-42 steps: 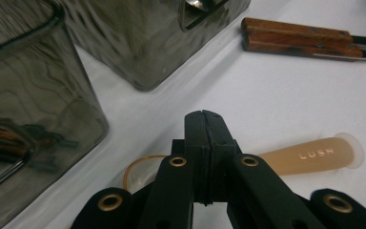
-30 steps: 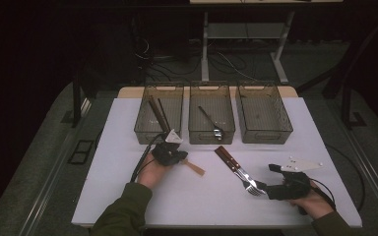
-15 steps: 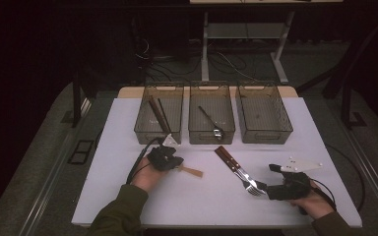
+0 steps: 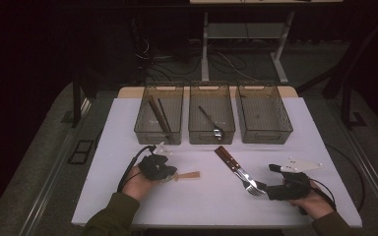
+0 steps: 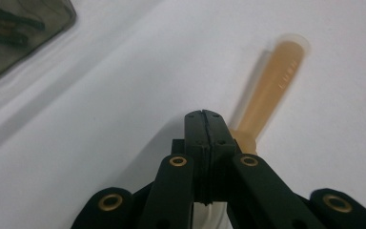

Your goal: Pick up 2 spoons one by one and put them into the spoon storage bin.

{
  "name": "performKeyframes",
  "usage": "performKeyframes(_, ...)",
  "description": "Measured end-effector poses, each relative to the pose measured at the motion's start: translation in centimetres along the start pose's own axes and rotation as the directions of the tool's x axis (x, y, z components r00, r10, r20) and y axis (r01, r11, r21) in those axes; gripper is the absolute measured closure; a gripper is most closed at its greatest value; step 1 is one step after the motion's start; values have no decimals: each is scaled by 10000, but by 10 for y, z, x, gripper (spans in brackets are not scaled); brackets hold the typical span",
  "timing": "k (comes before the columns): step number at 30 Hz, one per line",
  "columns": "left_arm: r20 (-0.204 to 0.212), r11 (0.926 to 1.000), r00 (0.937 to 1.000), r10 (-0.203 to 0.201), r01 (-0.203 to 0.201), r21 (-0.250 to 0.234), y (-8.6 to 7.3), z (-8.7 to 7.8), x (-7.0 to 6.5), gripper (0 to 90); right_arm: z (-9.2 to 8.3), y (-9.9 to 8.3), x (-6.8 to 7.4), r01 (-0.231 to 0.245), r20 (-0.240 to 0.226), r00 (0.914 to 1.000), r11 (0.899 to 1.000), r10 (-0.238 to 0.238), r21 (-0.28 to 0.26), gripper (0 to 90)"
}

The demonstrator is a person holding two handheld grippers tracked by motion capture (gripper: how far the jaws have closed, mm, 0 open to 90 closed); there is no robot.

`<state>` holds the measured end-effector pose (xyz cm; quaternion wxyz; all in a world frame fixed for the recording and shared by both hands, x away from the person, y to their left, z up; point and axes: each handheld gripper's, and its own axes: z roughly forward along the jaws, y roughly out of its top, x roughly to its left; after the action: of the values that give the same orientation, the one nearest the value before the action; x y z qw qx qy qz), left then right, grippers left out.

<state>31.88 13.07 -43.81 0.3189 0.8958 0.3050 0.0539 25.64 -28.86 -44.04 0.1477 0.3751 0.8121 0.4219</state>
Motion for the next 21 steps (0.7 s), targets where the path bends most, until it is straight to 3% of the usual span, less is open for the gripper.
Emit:
performKeyframes(6, 173, 10000, 9998, -65, 65, 4, -6, -4, 0, 895, 0, 0, 0, -11, 15, 10000, 10000, 11, 3, 178)
performKeyframes(10, -24, 9998, 10000, -34, 34, -192, -4, -5, 0, 871, 0, 0, 1, 24, 23, 10000, 10000, -24, 2, 178)
performKeyframes(13, -145, 9974, 9999, 57, -67, -713, 0, -11, -1, 788, -1, 1, 1, 78, 9, 10000, 10000, -78, -21, 178)
performKeyframes(17, 126, 9905, 9990, 418, -398, -1314, 7, -11, -7, 594, -1, 1, 1, 88, 0, 10000, 10000, -88, -15, 178)
performKeyframes(21, 551, 9874, 9949, 851, -768, -1382, 17, -3, -16, 496, 0, 1, 2, 55, -23, 10000, 10000, -55, 8, 178)
